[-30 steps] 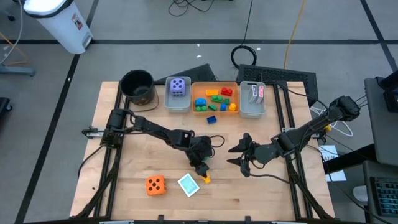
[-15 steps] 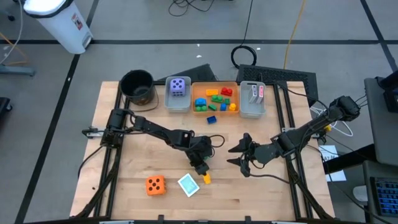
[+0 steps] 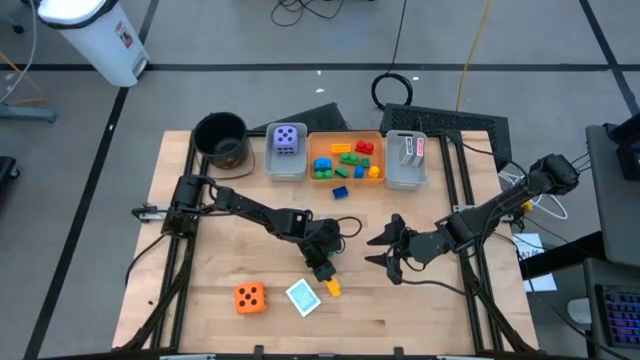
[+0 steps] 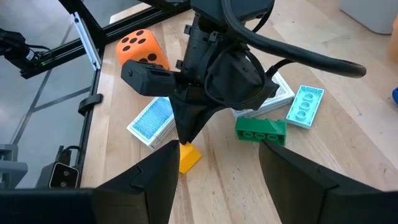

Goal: Pick & Place Toys
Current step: Put the yellow game piece into the orange bin

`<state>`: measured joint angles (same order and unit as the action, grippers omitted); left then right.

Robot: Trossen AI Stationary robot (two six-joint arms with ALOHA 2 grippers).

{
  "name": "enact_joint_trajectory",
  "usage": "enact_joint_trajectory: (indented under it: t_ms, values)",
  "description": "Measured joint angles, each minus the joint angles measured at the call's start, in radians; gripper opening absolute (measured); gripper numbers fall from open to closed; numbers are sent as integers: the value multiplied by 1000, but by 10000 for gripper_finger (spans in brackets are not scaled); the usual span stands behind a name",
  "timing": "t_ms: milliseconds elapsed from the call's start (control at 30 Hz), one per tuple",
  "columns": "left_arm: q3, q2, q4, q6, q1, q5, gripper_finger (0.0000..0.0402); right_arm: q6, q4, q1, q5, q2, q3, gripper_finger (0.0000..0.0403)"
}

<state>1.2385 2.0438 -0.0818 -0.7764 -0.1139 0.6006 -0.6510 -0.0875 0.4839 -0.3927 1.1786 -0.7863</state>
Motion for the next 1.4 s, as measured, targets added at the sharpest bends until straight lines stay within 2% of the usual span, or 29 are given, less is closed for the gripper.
enact_joint_trajectory:
  t_ms: [167, 667, 800, 967, 1133, 1400]
  values:
    - [0, 0, 2, 12, 0, 0, 6, -1, 0, 0, 0, 0, 0, 210]
    - [1, 1, 6, -21, 1, 23, 9, 0, 0, 0, 1, 0, 0, 210]
    - [1, 1, 7, -23, 1, 28, 35, 0, 0, 0, 1, 0, 0, 210]
    - [1, 1, 52, -42, 1, 70, 93, 0, 0, 0, 1, 0, 0, 210]
    - [1, 1, 64, -57, 1, 66, 146, 6, 0, 0, 1, 0, 0, 210]
    - [1, 1, 41, -45, 1, -79, 193, 8, 0, 0, -1, 0, 0, 210]
